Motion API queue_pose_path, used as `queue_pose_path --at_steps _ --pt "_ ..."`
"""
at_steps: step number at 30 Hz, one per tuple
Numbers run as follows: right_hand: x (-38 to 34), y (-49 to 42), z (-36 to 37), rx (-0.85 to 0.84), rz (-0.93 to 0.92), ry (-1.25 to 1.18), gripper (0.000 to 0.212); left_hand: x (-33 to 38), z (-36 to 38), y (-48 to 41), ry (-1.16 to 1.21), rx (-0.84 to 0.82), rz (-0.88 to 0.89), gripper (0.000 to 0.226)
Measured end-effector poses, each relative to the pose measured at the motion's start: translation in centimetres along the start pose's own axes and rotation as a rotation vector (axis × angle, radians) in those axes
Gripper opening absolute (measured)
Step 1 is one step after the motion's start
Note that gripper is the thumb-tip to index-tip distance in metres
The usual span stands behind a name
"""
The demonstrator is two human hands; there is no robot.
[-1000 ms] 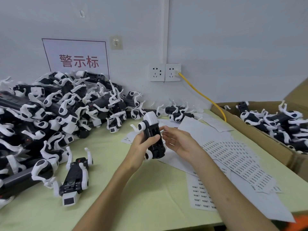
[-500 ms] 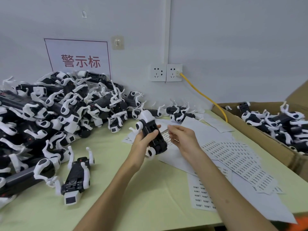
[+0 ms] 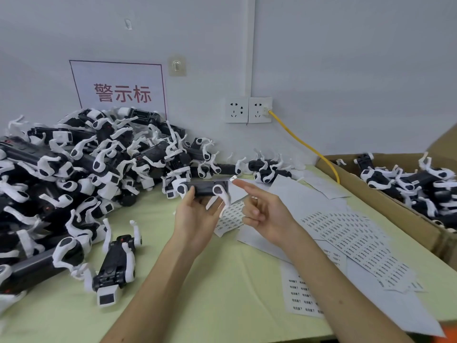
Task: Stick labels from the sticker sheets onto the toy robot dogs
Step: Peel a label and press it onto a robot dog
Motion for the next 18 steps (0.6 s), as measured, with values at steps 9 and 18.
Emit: queue_pose_path --at_steps 9,18 --pt "2.7 0.8 2.8 -0.225 0.139 0.008 0.046 -0.1 -0.4 0.2 -0.07 -0.109 0.033 0.017" --pt "3.3 0.8 3.4 -0.261 0.183 -0.11 0.046 -0.3 0.2 0.9 -0.319 -0.199 -0.025 0.045"
Point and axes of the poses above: each hand's wrist, its own y-axis away from the middle knuckle, its own z-axis out of the palm, x = y × z, the point moved 3 cm from there along -y, towards the middle knuckle, and after that the axes turned 7 degrees about -y, right-handed, at the moved point
